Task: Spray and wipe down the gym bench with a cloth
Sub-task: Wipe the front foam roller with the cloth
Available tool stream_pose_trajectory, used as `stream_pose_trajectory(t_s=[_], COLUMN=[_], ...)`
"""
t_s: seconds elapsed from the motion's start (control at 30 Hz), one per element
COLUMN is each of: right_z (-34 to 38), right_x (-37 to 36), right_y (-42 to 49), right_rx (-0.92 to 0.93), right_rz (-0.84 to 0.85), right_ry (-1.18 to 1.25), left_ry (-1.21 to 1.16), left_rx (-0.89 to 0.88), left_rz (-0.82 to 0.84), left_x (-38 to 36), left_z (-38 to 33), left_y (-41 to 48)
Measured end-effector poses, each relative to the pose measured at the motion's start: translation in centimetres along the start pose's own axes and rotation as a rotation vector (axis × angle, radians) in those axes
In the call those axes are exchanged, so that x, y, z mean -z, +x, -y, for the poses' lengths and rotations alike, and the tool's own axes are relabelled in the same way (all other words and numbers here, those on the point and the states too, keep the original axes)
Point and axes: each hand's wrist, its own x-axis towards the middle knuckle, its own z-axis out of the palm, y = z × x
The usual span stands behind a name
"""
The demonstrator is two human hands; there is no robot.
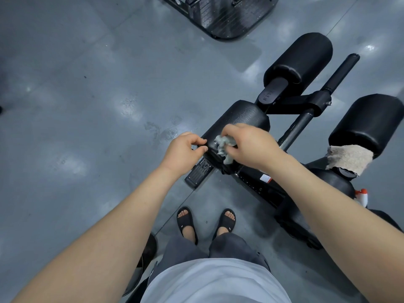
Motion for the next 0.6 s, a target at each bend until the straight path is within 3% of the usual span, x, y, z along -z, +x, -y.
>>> stream_pose_trajectory(t_s=[0.1, 0.27, 0.43, 0.6], right_z=[-0.1, 1.1, -0.3, 0.8], right_x=[-0.2, -0.1, 0.5, 0.4], right_y=[0.1, -1.0, 0.0, -1.3], right_rx=[-0.064, 0.051, -0.095, 0.041], right_rz=[-0.05, 0.125, 0.012, 0.148], right_ry=[0.005, 0.051, -0.038, 0.061], left_ry=[0.005, 0.041, 0.005, 0.014], left_rx=[0.002, -0.013, 0.001, 0.003], left_rz=[-0.001, 0.007, 0.072, 0.08], left_x=[-0.2, -0.1, 0.0, 0.3], left_z=[-0.1, -0.3, -0.7, -0.2], left_y=[0.0, 0.0, 0.1, 0.3])
